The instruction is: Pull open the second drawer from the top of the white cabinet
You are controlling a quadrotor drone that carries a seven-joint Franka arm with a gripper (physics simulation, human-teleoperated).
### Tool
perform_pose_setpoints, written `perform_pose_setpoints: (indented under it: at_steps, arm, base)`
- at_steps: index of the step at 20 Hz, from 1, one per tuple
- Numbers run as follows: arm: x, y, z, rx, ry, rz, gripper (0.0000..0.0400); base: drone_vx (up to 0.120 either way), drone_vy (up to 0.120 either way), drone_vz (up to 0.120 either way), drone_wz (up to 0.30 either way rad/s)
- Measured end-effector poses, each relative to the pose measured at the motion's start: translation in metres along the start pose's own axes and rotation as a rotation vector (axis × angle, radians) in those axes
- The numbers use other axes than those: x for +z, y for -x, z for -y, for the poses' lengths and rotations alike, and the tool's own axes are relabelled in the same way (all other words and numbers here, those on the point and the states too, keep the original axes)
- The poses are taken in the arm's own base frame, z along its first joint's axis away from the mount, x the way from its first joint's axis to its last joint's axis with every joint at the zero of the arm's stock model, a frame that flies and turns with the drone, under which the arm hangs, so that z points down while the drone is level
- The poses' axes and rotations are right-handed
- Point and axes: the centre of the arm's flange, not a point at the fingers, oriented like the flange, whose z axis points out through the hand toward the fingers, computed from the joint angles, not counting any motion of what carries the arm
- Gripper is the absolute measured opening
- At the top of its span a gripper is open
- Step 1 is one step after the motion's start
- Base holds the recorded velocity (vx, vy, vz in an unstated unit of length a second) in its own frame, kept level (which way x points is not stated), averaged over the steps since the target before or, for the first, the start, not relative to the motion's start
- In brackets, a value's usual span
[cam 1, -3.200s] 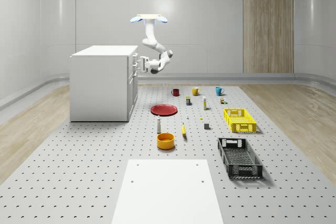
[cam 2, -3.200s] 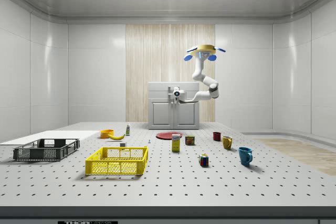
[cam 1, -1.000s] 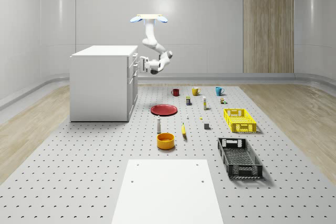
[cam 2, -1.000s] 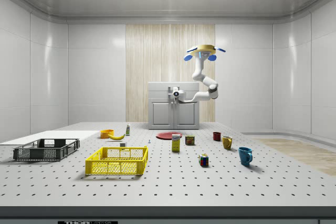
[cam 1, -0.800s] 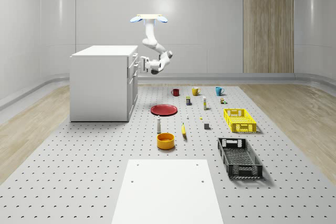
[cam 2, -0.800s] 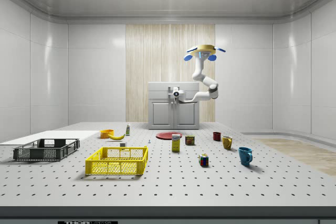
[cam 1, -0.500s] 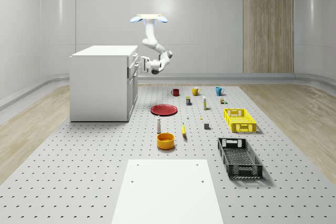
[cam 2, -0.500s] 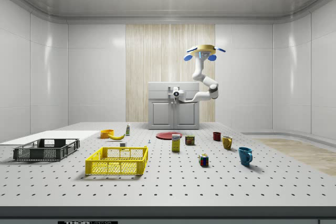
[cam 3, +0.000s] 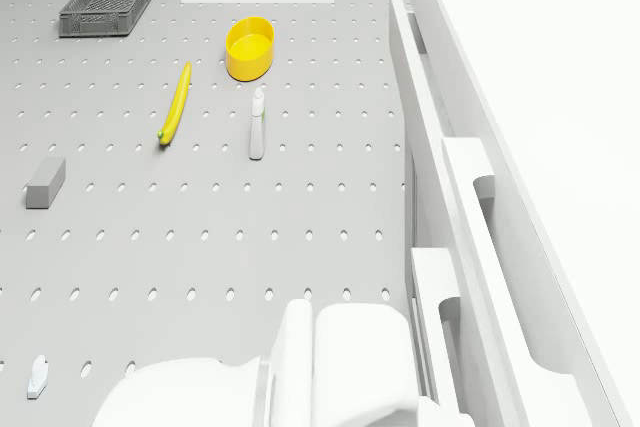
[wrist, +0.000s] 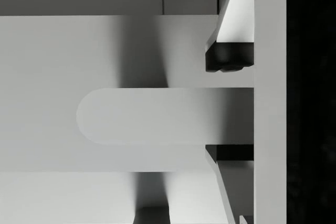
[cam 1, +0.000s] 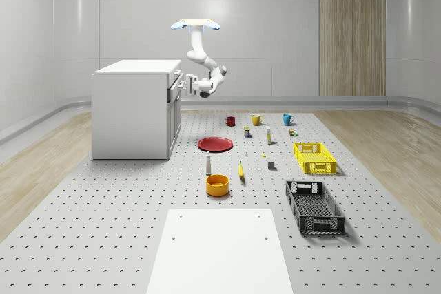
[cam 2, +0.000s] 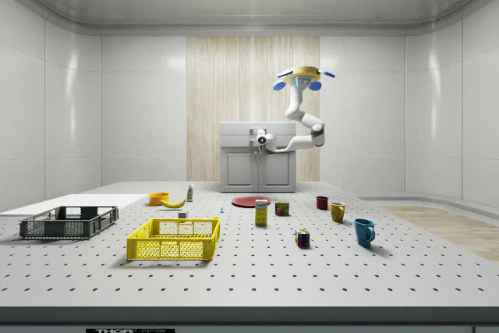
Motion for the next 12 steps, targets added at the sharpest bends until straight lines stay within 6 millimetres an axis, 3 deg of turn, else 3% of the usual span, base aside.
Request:
perform_pose_setpoints:
  at_steps: [1,4,6,11,12]
  arm:
    - [-0.002,0.0,-0.001,-0.04,0.001,-0.002,0.0187]
    - [-0.009,-0.003,-0.002,-0.038,-0.005,0.004,0.0156]
    - [-0.015,0.002,0.0,-0.019,0.004,-0.005,0.0196]
    - [-0.031,-0.002,-0.001,-0.031,-0.002,0.001,0.0165]
    - [-0.035,0.004,0.0,-0.022,0.008,-0.009,0.0207]
  base:
    - [0.0,0.0,0.0,0.0]
    - [0.0,0.0,0.0,0.0]
    - [0.0,0.0,0.0,0.0]
    - [0.0,0.0,0.0,0.0]
    - [0.0,0.0,0.0,0.0]
